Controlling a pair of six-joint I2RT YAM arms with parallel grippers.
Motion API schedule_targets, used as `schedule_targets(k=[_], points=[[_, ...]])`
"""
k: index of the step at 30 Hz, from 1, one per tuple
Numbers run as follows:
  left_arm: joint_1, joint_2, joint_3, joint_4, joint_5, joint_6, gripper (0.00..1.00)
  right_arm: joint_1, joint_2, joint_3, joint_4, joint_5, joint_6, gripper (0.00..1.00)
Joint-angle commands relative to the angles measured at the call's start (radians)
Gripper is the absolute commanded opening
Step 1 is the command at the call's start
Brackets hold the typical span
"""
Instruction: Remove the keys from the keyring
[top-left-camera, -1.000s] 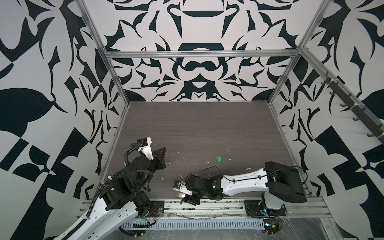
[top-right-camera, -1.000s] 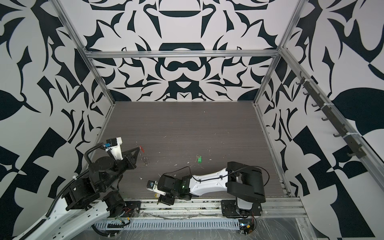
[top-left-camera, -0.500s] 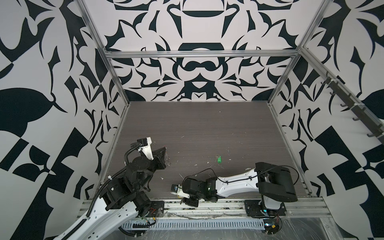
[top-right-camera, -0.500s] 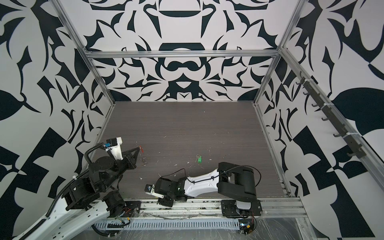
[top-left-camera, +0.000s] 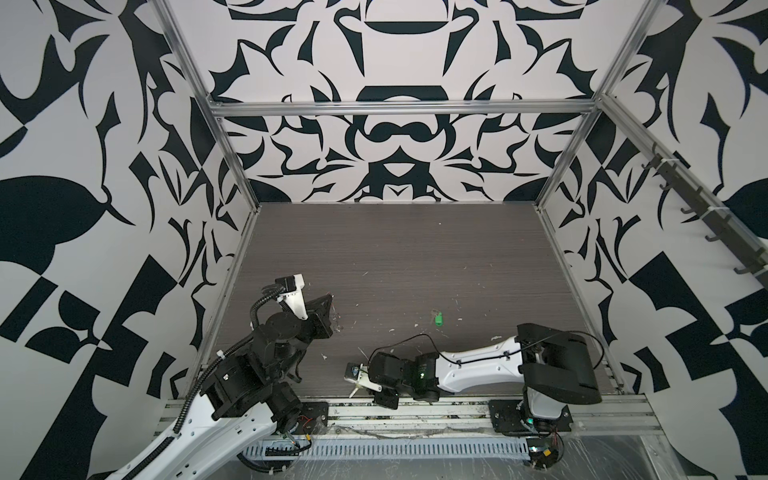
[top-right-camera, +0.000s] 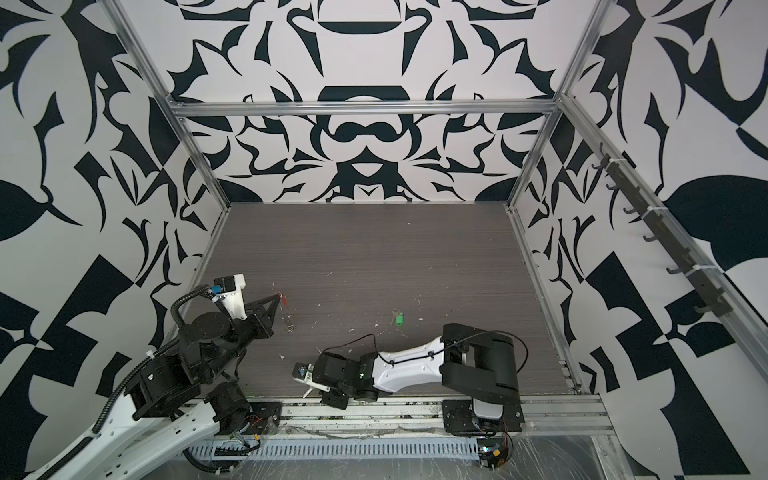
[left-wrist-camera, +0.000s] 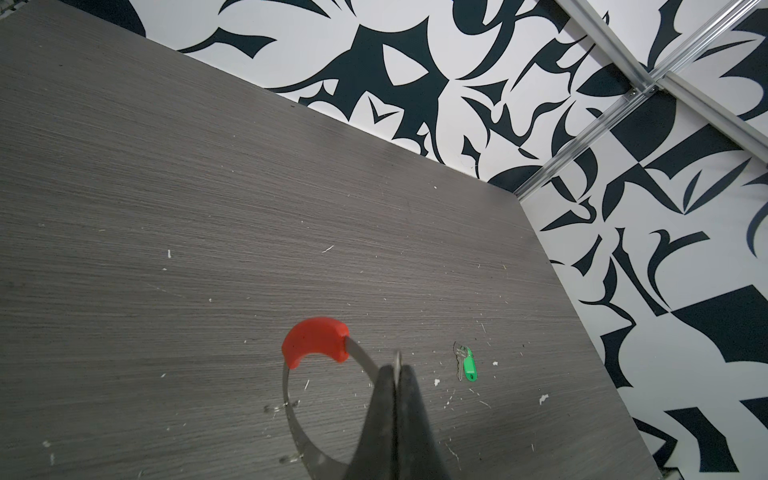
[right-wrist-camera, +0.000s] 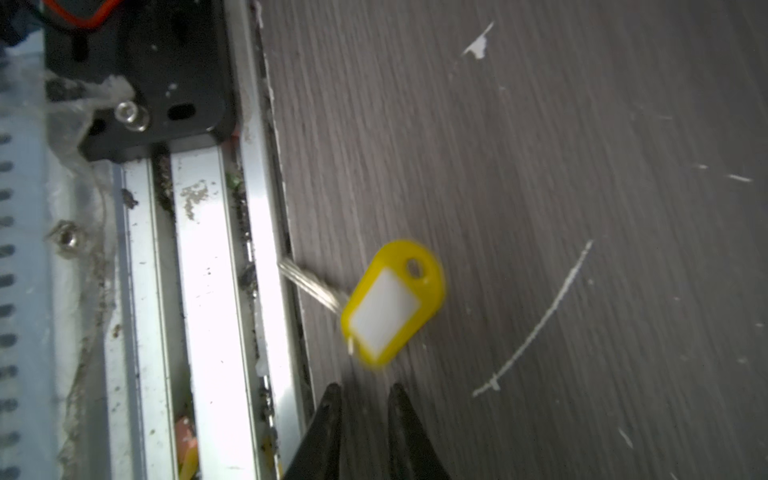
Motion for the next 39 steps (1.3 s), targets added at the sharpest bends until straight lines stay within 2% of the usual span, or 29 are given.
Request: schedule_targets(k=[1, 6, 8, 10, 12, 14, 16, 23, 27, 30, 32, 39], points=[[0.001, 0.009, 0.025, 0.004, -0.003, -0.001, 0.0, -0.042, -0.075, -0.044, 0.042, 0.067, 0.035, 0.18], [0.001, 0.036, 0.008, 0.03, 0.013, -0.014, 0.0, -0.142, -0.167, -0.127, 0.048, 0.132, 0.08, 0.15], [0.001, 0.047, 0.0, 0.038, 0.015, -0.02, 0.0, -0.169, -0.19, -0.145, 0.054, 0.127, 0.103, 0.21], [0.001, 0.053, -0.001, 0.034, 0.005, -0.026, 0.0, -0.174, -0.192, -0.14, 0.047, 0.093, 0.097, 0.33], [0.001, 0.047, 0.005, 0.023, -0.012, -0.03, 0.0, -0.174, -0.183, -0.14, 0.085, 0.002, 0.093, 0.42], [0.002, 0.034, 0.011, 0.019, -0.021, -0.028, 0.0, -0.17, -0.161, -0.127, 0.135, -0.093, 0.081, 0.48], [0.002, 0.02, 0.015, 0.015, -0.021, -0.027, 0.0, -0.157, -0.122, -0.093, 0.177, -0.135, 0.056, 0.53], [0.001, -0.004, 0.03, -0.023, -0.026, -0.027, 0.0, -0.158, 0.077, 0.065, 0.229, -0.297, 0.02, 0.57], [0.001, -0.029, 0.028, -0.04, -0.036, -0.029, 0.0, -0.159, 0.154, 0.131, 0.194, -0.36, 0.02, 0.58], [0.002, -0.045, 0.025, -0.044, -0.043, -0.027, 0.0, -0.159, 0.184, 0.152, 0.164, -0.385, 0.02, 0.54], [0.002, -0.049, 0.023, -0.045, -0.047, -0.024, 0.0, -0.158, 0.191, 0.153, 0.162, -0.388, 0.027, 0.47], [0.002, -0.041, 0.021, -0.04, -0.044, -0.019, 0.0, -0.158, 0.164, 0.118, 0.206, -0.384, 0.051, 0.07]])
